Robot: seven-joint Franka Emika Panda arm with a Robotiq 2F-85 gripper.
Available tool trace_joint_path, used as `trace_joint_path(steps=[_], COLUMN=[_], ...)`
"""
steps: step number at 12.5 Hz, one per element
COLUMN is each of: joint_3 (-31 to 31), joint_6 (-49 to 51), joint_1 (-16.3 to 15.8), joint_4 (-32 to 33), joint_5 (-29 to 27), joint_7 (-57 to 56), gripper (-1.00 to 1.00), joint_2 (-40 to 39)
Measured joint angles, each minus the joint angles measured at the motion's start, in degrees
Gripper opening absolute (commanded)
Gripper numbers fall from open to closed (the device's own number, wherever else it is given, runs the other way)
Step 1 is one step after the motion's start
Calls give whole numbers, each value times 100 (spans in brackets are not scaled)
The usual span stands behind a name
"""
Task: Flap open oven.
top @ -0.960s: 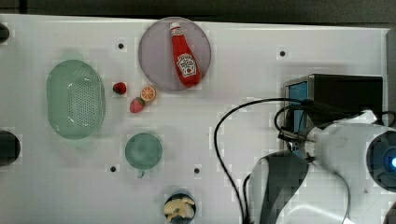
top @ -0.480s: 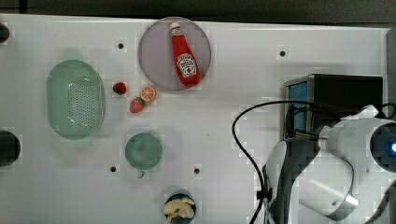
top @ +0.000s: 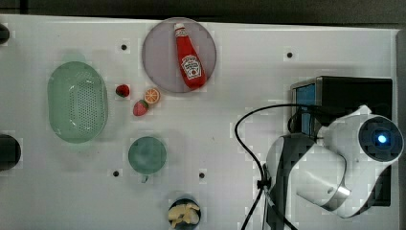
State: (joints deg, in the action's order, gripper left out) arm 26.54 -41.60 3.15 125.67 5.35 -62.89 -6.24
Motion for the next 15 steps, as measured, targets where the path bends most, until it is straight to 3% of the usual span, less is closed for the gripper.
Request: trace_joint_path(steps=[7, 12, 15], joint_3=[-84, -375, -629], joint_6=[-366, -341, -297], joint_1=[-22, -70, -259], joint_4=[-45, 11, 123], joint_5=[0, 678, 1556], joint_7=[0, 252, 1097], gripper=[-65, -65, -65], joint_2=[-417, -434, -447])
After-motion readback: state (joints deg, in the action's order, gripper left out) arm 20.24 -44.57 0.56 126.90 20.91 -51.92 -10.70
